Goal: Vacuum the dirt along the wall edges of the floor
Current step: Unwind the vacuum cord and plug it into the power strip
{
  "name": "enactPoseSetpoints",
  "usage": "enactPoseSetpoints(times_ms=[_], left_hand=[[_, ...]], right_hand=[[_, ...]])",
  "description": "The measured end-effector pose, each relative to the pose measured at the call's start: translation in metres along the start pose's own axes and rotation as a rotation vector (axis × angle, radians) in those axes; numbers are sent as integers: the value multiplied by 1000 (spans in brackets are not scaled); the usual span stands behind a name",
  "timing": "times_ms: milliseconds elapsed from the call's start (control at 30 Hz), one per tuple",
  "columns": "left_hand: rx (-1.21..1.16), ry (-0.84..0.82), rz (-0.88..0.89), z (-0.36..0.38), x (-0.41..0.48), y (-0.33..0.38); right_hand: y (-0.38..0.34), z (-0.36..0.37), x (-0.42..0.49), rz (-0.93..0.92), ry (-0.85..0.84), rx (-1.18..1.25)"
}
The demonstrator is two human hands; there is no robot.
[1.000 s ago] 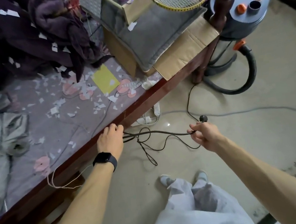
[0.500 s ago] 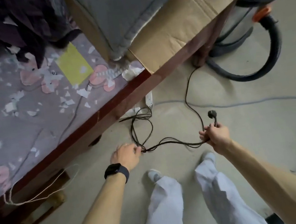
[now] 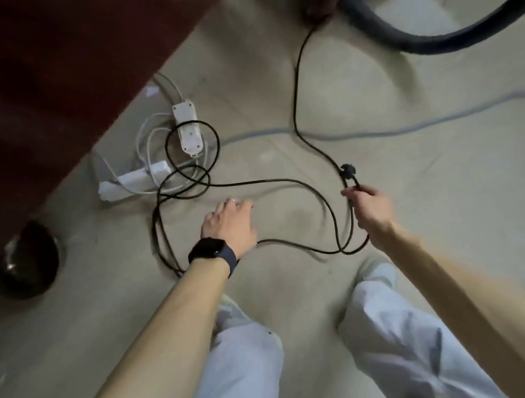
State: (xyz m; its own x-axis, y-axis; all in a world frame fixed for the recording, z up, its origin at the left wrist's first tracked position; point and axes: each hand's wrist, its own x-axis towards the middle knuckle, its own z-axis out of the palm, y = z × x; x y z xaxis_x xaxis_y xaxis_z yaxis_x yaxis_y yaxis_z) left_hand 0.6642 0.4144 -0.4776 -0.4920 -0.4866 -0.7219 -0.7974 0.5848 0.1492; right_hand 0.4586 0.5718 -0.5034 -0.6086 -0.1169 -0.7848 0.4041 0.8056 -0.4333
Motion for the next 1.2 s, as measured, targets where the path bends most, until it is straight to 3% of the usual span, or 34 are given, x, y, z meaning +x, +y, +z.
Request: enactPoseSetpoints(times_ms=[167,300,367,467,533,633,767,933,1000,1067,1200], left_hand=[[112,90,80,47,93,-1],[207,86,105,82,158,-12],[217,151,91,88,178,-19],[169,193,38,87,192,-43],[152,231,-6,84,196,-67],[190,284,-100,80,187,-110],[58,172,-279,76,156,-169],[35,43,-534,78,131,-214],[151,77,-515,71,131,-207],[157,218,-435,53,137,-186],[-195,503,-299,14,174,-140]], right_hand=[[43,22,69,-230,162,-388],[84,45,111,-132,161,-497],[97,64,117,-254,92,-600],[98,118,104,-533,-173,-755],[81,156,99,-620,-245,-712],[38,200,101,-652,-213,-557],[-21,234,102,-590,-190,-399],[-76,239,114,-517,-312,-651],[-86,230,120,-544,-366,-599],[-90,222,124,-593,-350,-547],[-91,196,124,-693,-279,-461]])
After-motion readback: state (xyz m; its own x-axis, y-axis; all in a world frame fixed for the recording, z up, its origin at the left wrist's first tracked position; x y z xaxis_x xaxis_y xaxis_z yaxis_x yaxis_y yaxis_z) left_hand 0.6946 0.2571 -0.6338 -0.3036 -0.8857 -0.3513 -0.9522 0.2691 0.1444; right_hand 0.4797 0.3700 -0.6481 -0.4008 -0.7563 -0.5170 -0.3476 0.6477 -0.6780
